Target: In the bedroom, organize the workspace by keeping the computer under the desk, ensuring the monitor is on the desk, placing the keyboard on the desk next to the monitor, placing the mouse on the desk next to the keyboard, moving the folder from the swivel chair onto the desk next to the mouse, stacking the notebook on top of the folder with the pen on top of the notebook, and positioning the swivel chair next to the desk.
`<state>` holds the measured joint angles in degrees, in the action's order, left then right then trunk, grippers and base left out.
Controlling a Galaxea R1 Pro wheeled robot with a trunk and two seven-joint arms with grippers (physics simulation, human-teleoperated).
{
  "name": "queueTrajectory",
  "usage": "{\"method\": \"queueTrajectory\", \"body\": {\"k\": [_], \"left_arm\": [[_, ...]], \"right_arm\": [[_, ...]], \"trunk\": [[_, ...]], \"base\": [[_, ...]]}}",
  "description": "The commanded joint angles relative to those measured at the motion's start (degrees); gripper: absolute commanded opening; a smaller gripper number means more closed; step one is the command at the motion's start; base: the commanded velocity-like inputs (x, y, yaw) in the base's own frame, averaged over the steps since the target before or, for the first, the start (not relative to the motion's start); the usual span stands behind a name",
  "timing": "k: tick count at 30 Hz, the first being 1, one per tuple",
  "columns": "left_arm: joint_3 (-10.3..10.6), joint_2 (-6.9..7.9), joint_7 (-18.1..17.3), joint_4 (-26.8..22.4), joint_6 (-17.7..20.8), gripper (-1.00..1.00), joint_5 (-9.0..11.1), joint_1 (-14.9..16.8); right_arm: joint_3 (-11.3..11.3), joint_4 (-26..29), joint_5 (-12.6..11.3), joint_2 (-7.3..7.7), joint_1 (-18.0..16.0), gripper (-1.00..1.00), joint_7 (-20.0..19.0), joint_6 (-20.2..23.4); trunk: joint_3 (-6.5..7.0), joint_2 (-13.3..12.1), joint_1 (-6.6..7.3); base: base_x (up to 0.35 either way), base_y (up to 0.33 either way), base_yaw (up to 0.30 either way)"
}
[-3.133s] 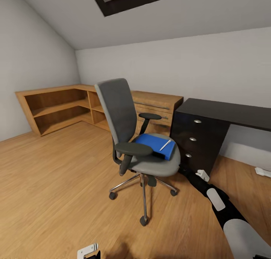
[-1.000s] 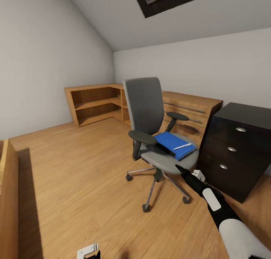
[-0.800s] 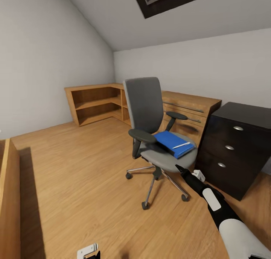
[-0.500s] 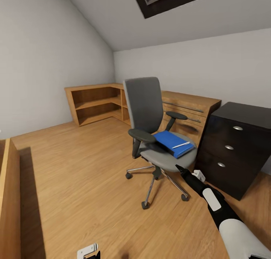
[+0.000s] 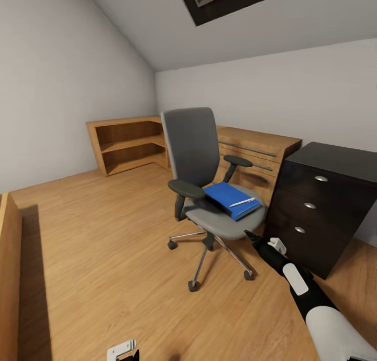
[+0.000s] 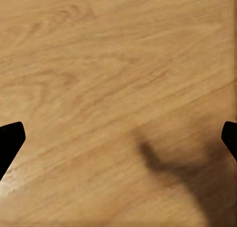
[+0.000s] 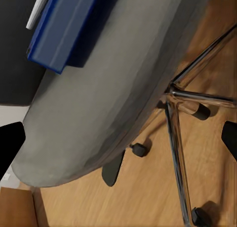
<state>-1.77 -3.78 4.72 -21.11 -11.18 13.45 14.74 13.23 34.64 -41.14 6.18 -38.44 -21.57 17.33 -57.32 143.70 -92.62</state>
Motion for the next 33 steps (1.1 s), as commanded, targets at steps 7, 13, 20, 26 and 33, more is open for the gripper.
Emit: {"method": "queueTrajectory", "body": {"k": [7,13,20,26,33], "left_arm": [[-0.17,0.27,0.03,0.01,-0.15,1.0,0.08,0.02],[-0.17,0.35,0.09,0.01,-0.15,1.0,0.09,0.03],[-0.14,0.37,0.07,0.03,-0.15,1.0,0.1,0.02],[-0.15,0.41,0.04,0.05,-0.22,1.0,0.12,0.02],[-0.17,0.42,0.08,0.06,-0.16,1.0,0.16,0.04]], "right_arm": [[0.22,0.06,-0.37,0.06,0.73,1.0,-0.19,0.51],[0.22,0.07,-0.35,0.1,0.89,1.0,-0.22,0.43],[0.22,0.08,-0.36,0.07,0.91,1.0,-0.27,0.42],[0.22,0.08,-0.39,0.06,0.91,1.0,-0.27,0.42],[0.22,0.15,-0.43,0.01,0.91,1.0,-0.77,0.44]], "trunk": [[-0.05,0.02,0.01],[-0.05,0.02,0.01],[-0.05,0.02,0.01],[-0.05,0.02,0.01],[-0.05,0.02,0.01]], "base": [[0.0,-0.031,0.0],[0.0,-0.004,0.0],[0.05,-0.001,0.0],[0.24,0.0,0.0],[0.156,0.0,0.0]]}}
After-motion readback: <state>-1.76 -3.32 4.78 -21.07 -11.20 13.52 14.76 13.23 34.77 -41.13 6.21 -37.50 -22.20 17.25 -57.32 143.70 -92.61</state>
